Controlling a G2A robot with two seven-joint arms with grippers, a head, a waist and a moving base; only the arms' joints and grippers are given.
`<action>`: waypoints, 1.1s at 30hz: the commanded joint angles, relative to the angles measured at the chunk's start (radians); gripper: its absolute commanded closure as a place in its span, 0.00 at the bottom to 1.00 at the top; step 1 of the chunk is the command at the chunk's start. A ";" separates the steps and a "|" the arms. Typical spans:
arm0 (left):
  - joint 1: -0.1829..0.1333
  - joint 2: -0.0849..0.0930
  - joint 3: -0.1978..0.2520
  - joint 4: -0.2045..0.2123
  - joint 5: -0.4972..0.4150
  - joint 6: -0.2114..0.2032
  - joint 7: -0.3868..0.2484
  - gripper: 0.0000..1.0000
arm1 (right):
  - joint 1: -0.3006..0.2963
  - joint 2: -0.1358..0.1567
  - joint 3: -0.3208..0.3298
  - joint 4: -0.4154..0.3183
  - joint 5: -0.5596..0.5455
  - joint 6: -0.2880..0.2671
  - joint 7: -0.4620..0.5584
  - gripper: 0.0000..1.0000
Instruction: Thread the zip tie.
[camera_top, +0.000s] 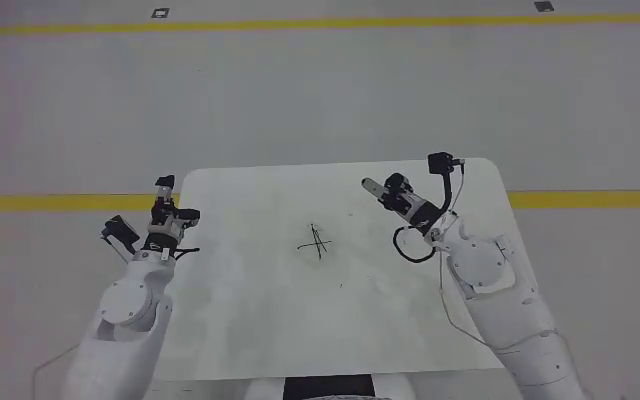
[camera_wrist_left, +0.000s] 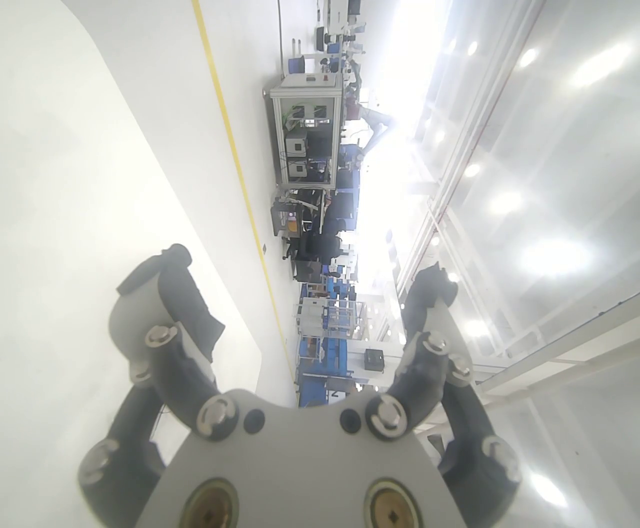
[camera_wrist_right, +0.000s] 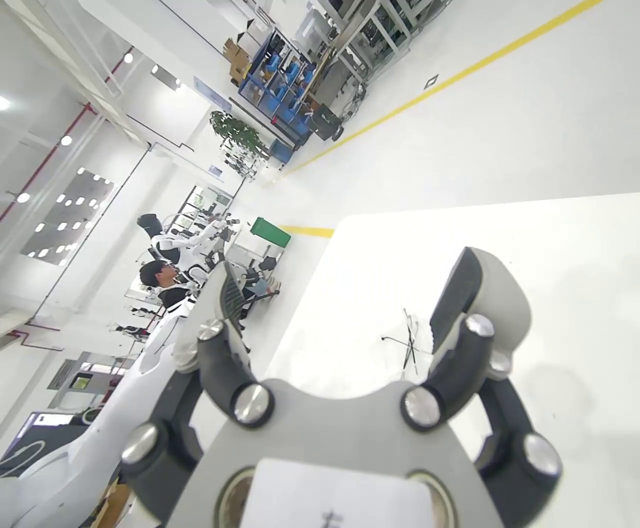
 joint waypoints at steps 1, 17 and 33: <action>0.000 0.000 0.000 0.000 0.000 0.000 0.000 0.00 | 0.069 -0.004 -0.040 0.003 -0.067 0.023 0.069 0.00; 0.000 0.000 0.000 0.000 0.000 0.000 0.000 0.00 | 0.287 -0.044 -0.286 0.139 -0.183 0.142 0.288 0.00; 0.000 0.000 0.000 0.000 0.000 0.000 0.000 0.00 | 0.454 -0.082 -0.466 0.230 -0.315 0.165 0.523 0.00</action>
